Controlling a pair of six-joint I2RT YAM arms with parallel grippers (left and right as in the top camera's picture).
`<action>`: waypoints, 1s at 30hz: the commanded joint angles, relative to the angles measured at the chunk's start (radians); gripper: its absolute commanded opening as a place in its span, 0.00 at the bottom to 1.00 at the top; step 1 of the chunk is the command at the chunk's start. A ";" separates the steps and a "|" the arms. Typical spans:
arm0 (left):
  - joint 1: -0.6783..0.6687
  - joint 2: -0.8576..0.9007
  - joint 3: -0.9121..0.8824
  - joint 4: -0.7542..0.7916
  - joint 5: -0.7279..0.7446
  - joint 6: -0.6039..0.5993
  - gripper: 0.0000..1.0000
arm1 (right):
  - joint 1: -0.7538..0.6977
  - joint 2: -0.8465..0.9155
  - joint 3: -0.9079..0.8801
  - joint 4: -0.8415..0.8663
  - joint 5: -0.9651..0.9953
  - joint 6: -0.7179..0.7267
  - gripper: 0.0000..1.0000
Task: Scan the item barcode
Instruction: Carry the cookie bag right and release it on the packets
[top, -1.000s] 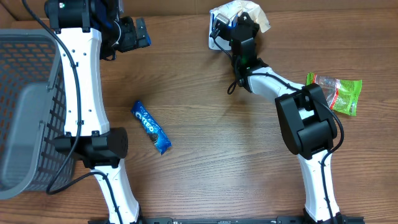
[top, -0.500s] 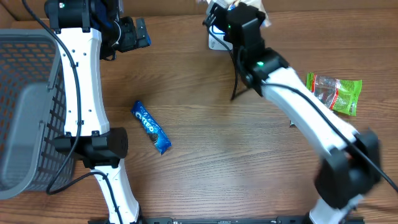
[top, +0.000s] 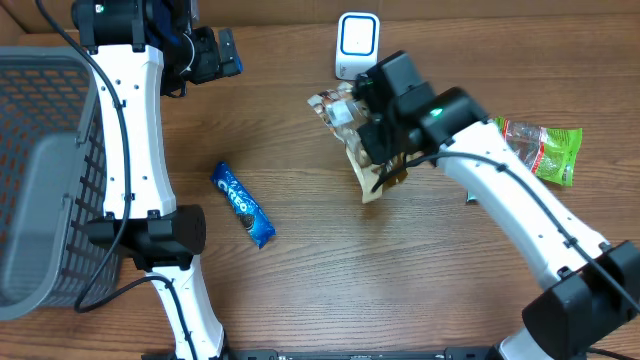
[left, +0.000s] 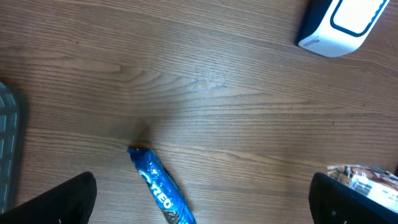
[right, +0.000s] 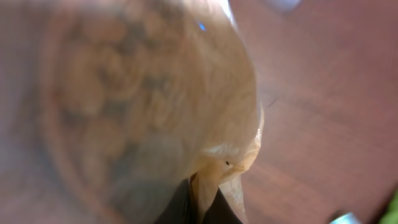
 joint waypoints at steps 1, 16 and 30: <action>-0.004 0.001 0.019 -0.002 -0.003 -0.014 1.00 | -0.123 -0.015 0.008 -0.042 -0.250 0.093 0.04; -0.004 0.001 0.019 -0.002 -0.003 -0.014 1.00 | -0.781 -0.014 -0.133 -0.113 -0.169 0.343 0.04; -0.004 0.001 0.019 -0.002 -0.003 -0.014 1.00 | -0.865 -0.013 -0.261 0.060 -0.261 0.280 0.66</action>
